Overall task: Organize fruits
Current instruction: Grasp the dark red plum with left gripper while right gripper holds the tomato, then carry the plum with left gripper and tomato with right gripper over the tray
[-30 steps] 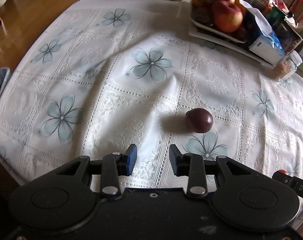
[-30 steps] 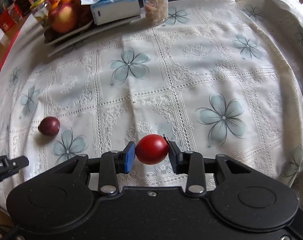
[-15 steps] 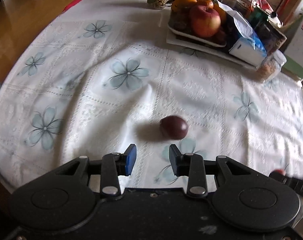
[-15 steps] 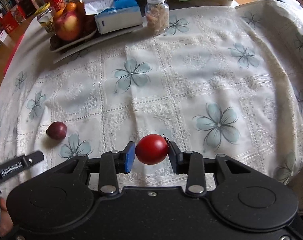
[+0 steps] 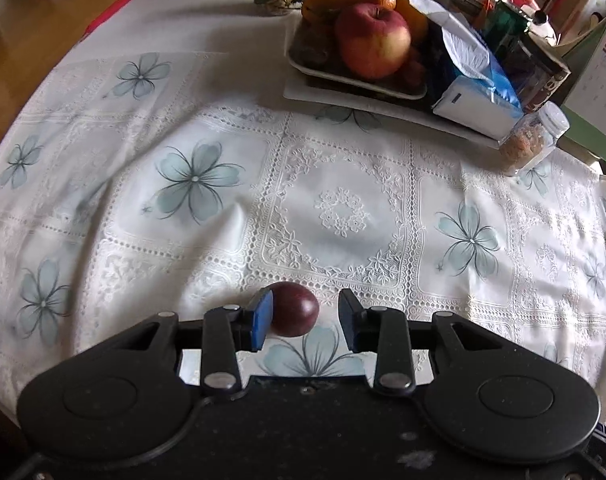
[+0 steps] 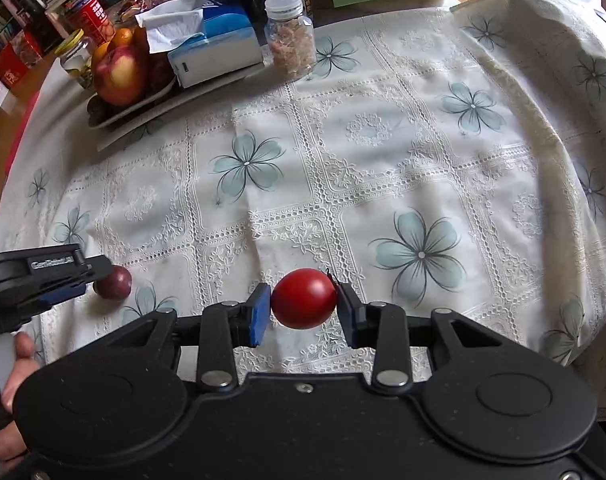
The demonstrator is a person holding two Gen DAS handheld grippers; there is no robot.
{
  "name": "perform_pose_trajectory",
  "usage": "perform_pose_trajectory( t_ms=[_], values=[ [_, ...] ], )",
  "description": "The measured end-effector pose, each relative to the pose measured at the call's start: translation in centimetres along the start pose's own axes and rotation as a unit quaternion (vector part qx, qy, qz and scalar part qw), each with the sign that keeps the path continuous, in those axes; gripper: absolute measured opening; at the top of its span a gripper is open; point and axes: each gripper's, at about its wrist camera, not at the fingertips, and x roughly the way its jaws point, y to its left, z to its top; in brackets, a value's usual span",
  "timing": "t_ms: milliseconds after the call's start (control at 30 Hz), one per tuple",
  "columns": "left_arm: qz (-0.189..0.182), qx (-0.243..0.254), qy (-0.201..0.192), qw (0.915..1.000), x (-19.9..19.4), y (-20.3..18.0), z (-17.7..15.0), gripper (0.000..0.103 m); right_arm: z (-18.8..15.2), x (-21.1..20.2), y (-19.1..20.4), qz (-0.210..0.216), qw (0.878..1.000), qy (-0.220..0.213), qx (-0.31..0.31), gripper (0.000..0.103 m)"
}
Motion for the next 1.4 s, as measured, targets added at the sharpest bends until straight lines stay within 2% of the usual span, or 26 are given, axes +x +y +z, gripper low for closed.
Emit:
perform_pose_trajectory(
  t_ms=[67,333,633,1033,1400],
  values=[
    [0.006,0.0,0.005,1.0,0.7,-0.1,0.1,0.036,0.1,0.0,-0.1,-0.001,1.0,0.0,0.002,0.045],
    [0.04,0.033,-0.021,0.9984,1.3,-0.7,0.0,0.037,0.4,0.2,-0.3,-0.001,1.0,0.006,0.009,0.045],
    [0.07,0.043,-0.029,0.9962,2.3,-0.5,-0.1,0.041,0.5,0.5,-0.2,-0.008,1.0,0.015,0.01,0.045],
    [0.069,0.009,-0.002,0.9975,4.1,0.6,0.0,0.04,0.8,0.6,-0.2,-0.01,1.0,0.014,0.014,0.045],
    [0.063,0.013,0.012,0.9979,4.1,0.3,-0.5,0.04,0.9,1.0,-0.5,-0.017,0.999,0.019,0.019,0.045]
  ],
)
